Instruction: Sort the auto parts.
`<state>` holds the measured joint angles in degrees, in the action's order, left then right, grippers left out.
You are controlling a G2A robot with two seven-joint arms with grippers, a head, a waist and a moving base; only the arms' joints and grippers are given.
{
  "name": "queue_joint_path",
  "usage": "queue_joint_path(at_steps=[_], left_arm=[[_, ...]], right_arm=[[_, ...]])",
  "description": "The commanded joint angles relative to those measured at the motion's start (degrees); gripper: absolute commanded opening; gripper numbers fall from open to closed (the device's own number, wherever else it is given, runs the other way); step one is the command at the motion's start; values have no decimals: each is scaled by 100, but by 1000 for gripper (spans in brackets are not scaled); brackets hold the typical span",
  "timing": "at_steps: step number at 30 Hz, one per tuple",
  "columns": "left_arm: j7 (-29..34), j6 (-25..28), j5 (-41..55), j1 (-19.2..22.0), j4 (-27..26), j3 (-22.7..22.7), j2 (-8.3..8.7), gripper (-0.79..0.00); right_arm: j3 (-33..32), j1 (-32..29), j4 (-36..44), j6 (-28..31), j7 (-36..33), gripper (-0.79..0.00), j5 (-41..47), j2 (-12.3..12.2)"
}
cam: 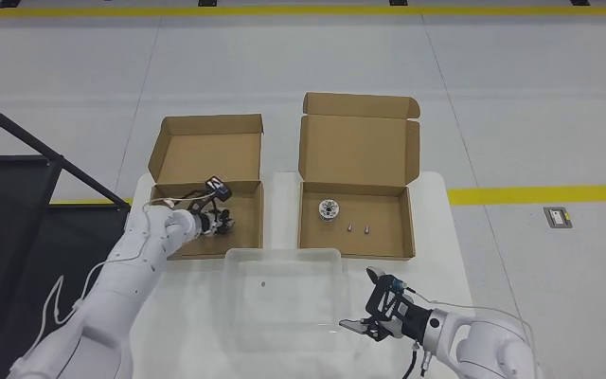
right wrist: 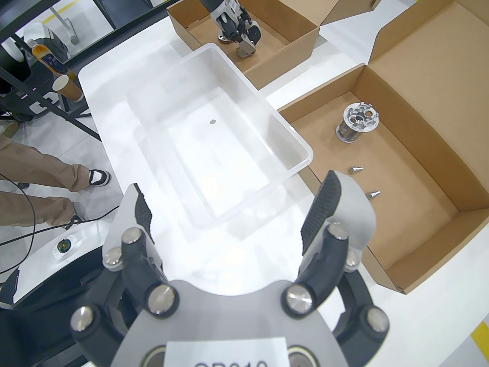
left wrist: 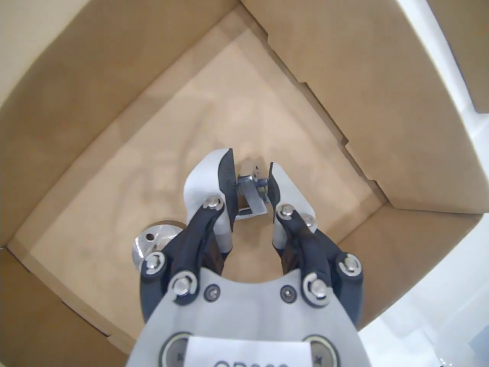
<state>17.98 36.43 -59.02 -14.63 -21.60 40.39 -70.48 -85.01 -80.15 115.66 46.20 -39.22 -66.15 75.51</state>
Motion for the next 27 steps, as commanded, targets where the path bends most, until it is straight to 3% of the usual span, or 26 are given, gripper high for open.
queue_joint_path(at_steps=[1,9,13,18,22,23,26,27], left_arm=[[-18,8,-24,27,0,27,-1,-52],[-121,213,-36,100,-153,207,50,-31],[-362,528,85,145,-347,454,181,-18],[-954,867,211,-68,-1013,1003,528,-9],[-1241,1356,610,-707,-2021,1744,920,-43],[-1248,1520,818,-925,-2311,1975,1021,-154],[-993,1686,1255,-1591,-3283,2642,1300,-785],[-899,1795,1504,-1849,-3612,2841,1375,-785]], right_arm=[[0,0,0,0,0,0,0,0],[0,0,0,0,0,0,0,0],[0,0,0,0,0,0,0,0],[0,0,0,0,0,0,0,0],[0,0,0,0,0,0,0,0],[0,0,0,0,0,0,0,0],[0,0,0,0,0,0,0,0],[0,0,0,0,0,0,0,0]])
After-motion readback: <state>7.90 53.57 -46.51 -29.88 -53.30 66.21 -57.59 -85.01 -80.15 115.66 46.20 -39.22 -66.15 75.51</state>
